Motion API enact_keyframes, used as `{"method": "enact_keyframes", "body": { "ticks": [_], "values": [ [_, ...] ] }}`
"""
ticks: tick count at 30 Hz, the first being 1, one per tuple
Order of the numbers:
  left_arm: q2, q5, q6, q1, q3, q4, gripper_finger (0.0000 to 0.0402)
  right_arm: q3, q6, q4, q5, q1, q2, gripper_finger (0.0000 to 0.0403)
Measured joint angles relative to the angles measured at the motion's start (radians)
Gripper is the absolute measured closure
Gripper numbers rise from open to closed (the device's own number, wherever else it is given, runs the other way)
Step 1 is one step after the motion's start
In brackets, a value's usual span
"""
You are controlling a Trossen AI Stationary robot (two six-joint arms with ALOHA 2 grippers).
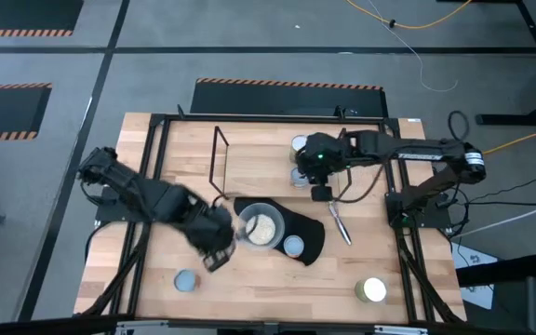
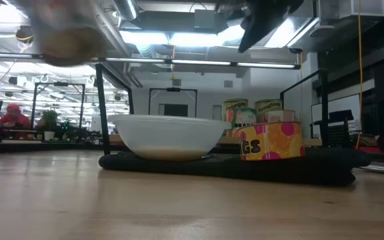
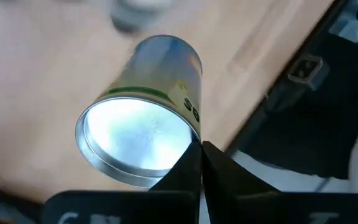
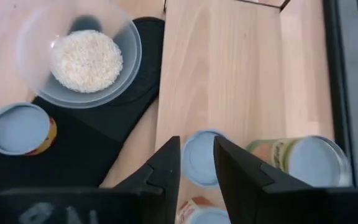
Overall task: Pick and place cans onto a shelf
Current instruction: Put the canned peaches on the shelf
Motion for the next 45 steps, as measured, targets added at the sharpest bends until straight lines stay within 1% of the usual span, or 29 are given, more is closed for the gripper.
{"method": "enact_keyframes", "body": {
  "ticks": [6,10,13,17,23,29,33,35,40,45],
  "values": [
    [0.000,0.001,0.352,0.193,0.000,0.024,0.0401,-0.003,0.096,-0.047,-0.001,0.000,-0.092,0.0302],
    [0.000,0.001,0.585,0.319,0.000,0.093,0.0401,-0.004,0.165,-0.079,0.000,0.003,-0.149,0.0302],
    [0.000,0.025,0.742,0.409,0.000,0.149,0.0401,-0.004,0.196,-0.077,0.000,0.018,-0.185,0.0302],
    [0.003,0.056,0.911,0.521,0.001,0.194,0.0401,-0.004,0.222,-0.074,0.000,0.050,-0.211,0.0302],
    [0.015,0.052,1.127,0.662,0.002,0.199,0.0401,-0.005,0.228,-0.074,0.000,0.092,-0.217,0.0302],
    [0.039,0.002,1.277,0.778,0.004,0.166,0.0401,-0.005,0.236,-0.065,0.000,0.100,-0.217,0.0302],
    [0.070,-0.063,1.339,0.839,0.001,0.110,0.0401,-0.005,0.234,-0.057,0.000,0.099,-0.214,0.0302],
    [0.088,-0.077,1.364,0.869,0.002,0.078,0.0401,-0.005,0.234,-0.056,0.000,0.099,-0.212,0.0302],
    [0.142,-0.096,1.397,0.902,0.001,0.021,0.0401,-0.006,0.230,-0.056,0.001,0.099,-0.209,0.0302],
    [0.198,-0.105,1.406,0.900,0.001,-0.001,0.0401,-0.006,0.231,-0.056,0.001,0.099,-0.209,0.0302]
  ]
}}
